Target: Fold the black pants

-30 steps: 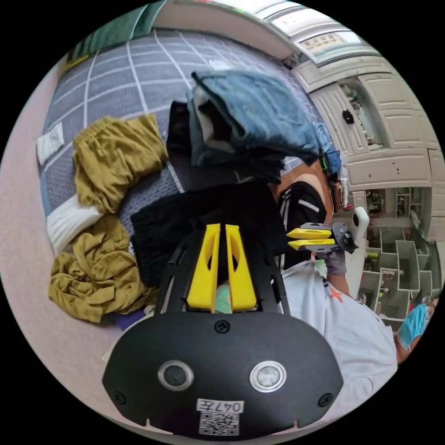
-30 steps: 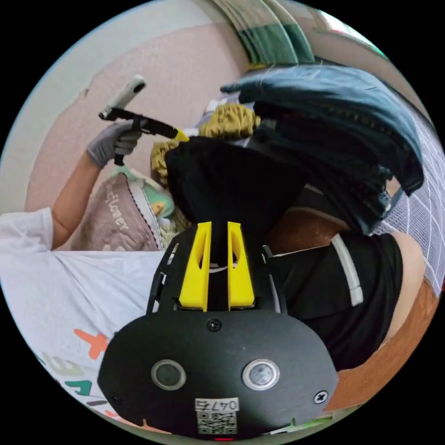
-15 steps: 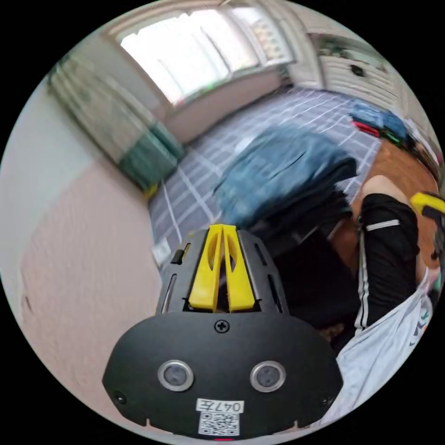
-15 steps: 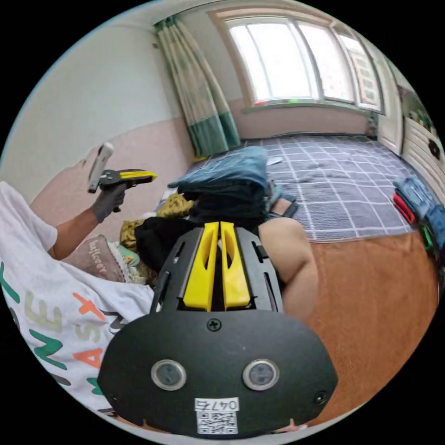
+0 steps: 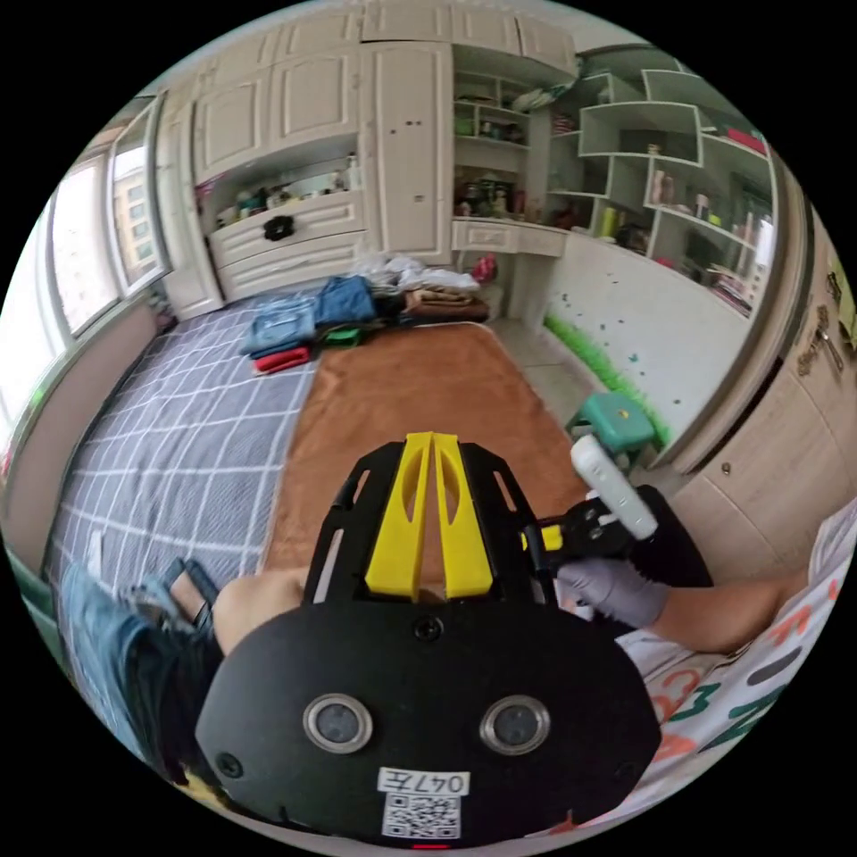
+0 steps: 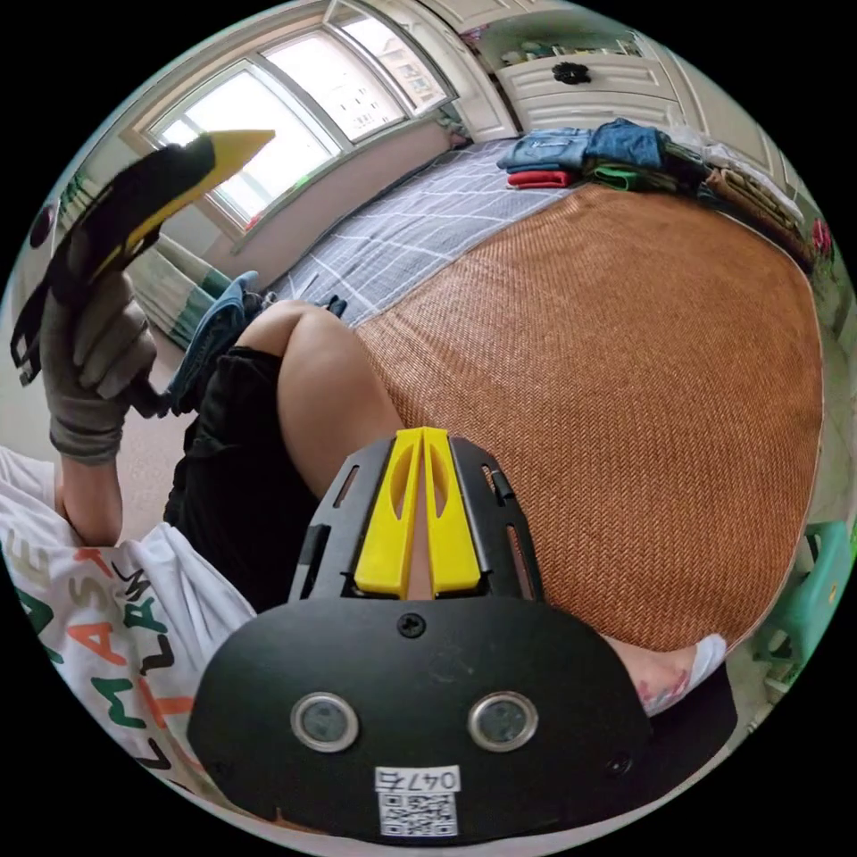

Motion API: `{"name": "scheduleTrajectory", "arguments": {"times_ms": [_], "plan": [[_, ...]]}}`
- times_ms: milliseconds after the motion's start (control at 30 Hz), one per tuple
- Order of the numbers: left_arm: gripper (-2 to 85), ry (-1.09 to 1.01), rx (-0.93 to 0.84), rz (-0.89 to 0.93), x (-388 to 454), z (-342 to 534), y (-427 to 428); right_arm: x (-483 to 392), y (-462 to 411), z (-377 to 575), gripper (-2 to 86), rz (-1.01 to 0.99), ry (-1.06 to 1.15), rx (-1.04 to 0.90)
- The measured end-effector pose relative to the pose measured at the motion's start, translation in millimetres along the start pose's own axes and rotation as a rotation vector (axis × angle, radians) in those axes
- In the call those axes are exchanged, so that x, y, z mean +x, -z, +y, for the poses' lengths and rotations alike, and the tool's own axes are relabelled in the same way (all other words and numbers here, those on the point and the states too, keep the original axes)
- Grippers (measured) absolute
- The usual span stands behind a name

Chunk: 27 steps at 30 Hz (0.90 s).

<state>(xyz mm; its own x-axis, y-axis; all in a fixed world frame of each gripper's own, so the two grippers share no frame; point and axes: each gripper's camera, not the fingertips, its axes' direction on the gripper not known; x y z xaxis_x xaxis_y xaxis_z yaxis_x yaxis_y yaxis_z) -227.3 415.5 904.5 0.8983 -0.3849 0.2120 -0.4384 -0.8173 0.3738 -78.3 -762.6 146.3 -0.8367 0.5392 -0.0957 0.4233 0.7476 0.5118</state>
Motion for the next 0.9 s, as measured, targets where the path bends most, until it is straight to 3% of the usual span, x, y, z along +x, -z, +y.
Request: {"name": "scheduleTrajectory", "arguments": {"times_ms": [133,300,433,600,700,900], "plan": [[-0.8,-0.047,-0.073,0.076,-1,-39,-36,7,-3,-2,-1.2,0.033,-0.006,0.029],[-0.8,0.045,-0.182,0.050,-48,-36,-69,-15,-44,-18,-1.3,0.114,0.138,-0.185],[-0.8,0.204,-0.212,-0.003,-109,-21,-94,-12,-51,-19,-1.2,0.116,0.138,-0.165],[-0.9,0.484,-0.130,0.173,-176,14,-110,-4,-57,-20,-1.3,0.085,0.163,-0.176],[-0.9,0.451,-0.065,0.227,-190,5,-106,-5,-64,-23,-1.3,0.131,0.193,-0.189],[-0.7,0.357,-0.110,0.338,-201,-26,-118,12,-72,-22,-1.3,0.121,0.163,-0.191]]}}
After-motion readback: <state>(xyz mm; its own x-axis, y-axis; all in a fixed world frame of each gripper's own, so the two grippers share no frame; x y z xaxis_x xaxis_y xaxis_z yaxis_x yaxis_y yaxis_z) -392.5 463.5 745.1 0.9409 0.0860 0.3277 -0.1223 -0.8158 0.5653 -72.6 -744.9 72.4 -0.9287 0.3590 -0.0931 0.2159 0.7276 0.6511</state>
